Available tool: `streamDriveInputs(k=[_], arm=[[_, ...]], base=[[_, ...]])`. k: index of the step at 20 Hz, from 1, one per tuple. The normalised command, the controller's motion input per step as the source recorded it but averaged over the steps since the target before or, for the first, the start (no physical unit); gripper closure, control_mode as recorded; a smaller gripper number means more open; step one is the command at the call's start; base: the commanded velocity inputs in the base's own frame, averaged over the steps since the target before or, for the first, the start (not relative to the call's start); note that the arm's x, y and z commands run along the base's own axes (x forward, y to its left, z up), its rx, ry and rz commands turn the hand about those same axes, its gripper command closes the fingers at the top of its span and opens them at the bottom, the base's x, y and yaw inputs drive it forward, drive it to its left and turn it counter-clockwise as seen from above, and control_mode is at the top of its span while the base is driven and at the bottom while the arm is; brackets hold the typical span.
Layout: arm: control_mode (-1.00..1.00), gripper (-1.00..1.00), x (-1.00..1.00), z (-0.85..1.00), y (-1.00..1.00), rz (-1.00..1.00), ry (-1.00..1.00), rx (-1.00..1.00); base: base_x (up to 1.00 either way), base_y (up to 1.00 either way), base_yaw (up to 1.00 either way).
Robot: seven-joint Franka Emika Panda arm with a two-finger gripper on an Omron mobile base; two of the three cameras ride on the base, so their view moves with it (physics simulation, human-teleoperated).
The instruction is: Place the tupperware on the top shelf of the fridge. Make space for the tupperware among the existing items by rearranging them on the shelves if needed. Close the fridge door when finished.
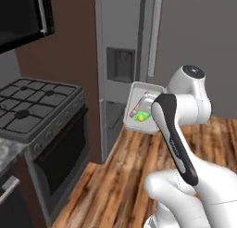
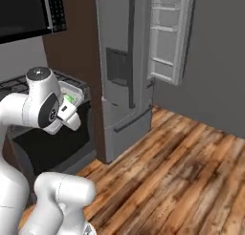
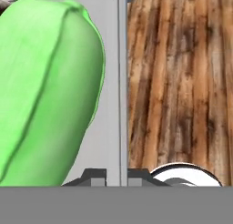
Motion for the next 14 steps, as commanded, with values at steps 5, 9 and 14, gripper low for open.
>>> streamDriveInputs(k=[5,9,14], arm=[[1.00,1.00,0.00,0.00,0.00,0.00,0.00,0.00],[1.00,1.00,0.00,0.00,0.00,0.00,0.00,0.00],[1.00,1.00,0.00,0.00,0.00,0.00,0.00,0.00]], base=[[0.06,-0.38,-0.74],[0.38,-0.67,-0.41],[0.51,-0.73,0.03]])
